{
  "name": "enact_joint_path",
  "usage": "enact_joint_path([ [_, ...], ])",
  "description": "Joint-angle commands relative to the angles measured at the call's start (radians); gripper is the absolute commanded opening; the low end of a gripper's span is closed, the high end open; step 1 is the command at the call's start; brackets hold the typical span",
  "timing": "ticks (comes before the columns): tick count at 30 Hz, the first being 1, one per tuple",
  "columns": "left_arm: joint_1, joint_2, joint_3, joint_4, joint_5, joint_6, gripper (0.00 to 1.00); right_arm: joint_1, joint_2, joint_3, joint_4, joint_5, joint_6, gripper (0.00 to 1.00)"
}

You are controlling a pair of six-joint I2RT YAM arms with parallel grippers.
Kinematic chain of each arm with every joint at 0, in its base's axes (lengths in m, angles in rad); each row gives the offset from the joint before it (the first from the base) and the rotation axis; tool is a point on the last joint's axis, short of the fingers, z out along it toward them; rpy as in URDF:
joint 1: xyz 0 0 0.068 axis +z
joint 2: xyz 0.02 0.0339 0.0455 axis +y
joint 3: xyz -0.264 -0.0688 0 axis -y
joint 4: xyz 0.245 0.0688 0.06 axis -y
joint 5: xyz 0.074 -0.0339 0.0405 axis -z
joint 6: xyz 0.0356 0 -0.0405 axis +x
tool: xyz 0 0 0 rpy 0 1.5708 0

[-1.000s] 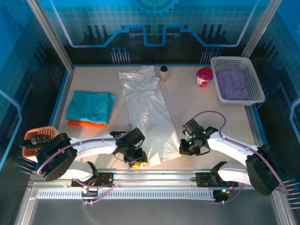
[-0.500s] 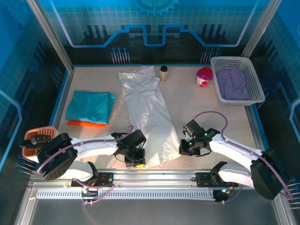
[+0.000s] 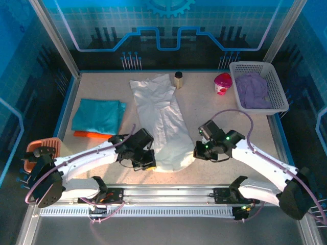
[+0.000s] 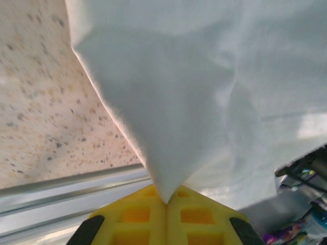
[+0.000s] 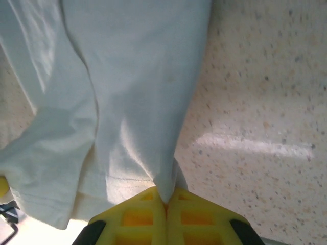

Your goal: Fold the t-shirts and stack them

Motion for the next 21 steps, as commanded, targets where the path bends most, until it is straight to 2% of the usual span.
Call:
enact_joint_path([
  [1, 0.069, 0.0, 0.09, -0.066, -0.008, 0.092, 0.0, -0.024, 0.053, 0.07, -0.01, 0.02, -0.017, 0.0],
  [12, 0.308, 0.156, 0.318, -0.12, 0.002, 0.305, 0.0, -0.131, 0.298, 0.345, 0.06, -0.012, -0.091, 0.0],
  [21, 0.431, 0.281, 0.418, -0.082, 0.015, 0.394, 0.0, -0.185, 0.538, 0.565, 0.047, -0.056, -0.155, 0.0],
])
